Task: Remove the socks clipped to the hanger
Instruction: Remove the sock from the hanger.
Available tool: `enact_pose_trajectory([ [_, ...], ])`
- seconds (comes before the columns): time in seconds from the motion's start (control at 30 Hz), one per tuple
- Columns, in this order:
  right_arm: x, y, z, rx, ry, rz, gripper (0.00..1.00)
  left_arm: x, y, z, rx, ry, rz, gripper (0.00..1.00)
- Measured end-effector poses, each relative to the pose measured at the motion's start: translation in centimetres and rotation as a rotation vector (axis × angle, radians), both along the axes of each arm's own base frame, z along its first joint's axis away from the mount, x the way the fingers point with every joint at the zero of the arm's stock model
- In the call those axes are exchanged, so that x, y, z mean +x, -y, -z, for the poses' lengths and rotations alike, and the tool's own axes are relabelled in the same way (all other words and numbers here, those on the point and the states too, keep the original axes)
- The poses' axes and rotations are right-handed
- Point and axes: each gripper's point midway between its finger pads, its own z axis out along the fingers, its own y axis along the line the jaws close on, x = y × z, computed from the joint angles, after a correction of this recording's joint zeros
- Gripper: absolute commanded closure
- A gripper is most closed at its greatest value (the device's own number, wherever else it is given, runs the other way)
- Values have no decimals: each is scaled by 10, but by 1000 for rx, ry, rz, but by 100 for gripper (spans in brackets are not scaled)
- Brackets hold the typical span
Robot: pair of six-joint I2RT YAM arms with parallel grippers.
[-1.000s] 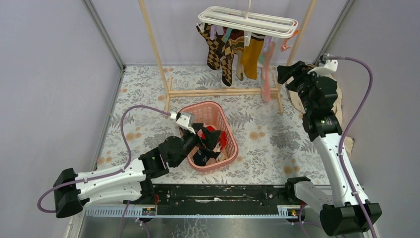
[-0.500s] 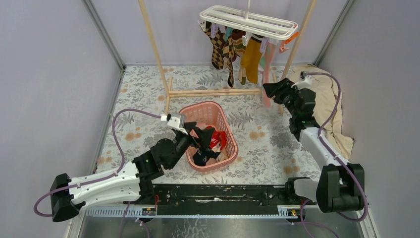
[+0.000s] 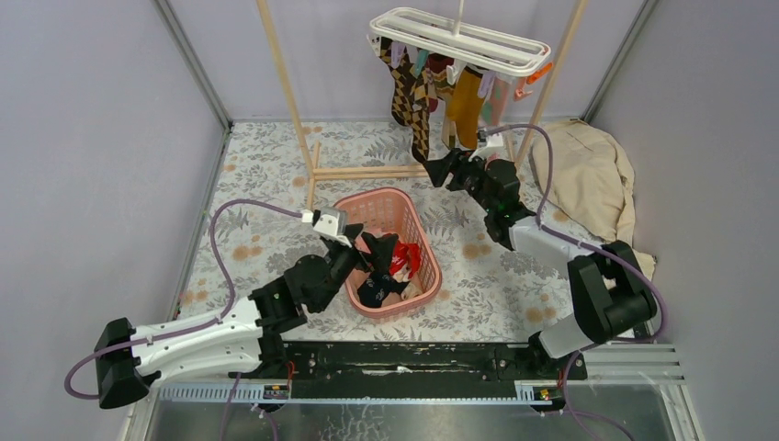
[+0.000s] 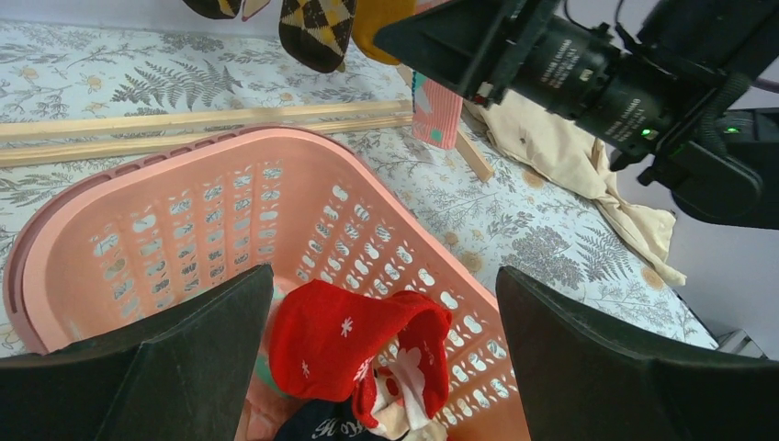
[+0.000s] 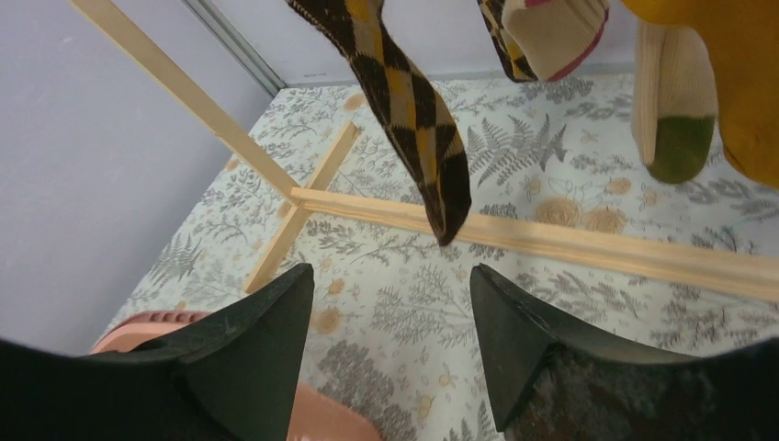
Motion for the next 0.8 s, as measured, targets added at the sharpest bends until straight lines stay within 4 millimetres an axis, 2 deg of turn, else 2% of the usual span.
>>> enact_pose_trajectory([
  [0.17,22,-20,5,-51,62,-12,29,6,10,-8,18,2,-2,1],
  [0.3,42,-26,11,-81,103,7,30,9,16,-16,23,9,-4,1],
  [0.53,75,-33,7,-97,157,41,43,11,15,-14,40,13,-17,1],
  [0.67,89,-38,2,-97,177,50,81,12,13,-14,47,17,-25,1],
  [0.73,92,-40,1,-94,181,48,91,13,13,-14,49,18,-28,1],
  [0.8,91,-41,1,-92,180,47,95,13,12,-14,51,20,-32,1],
])
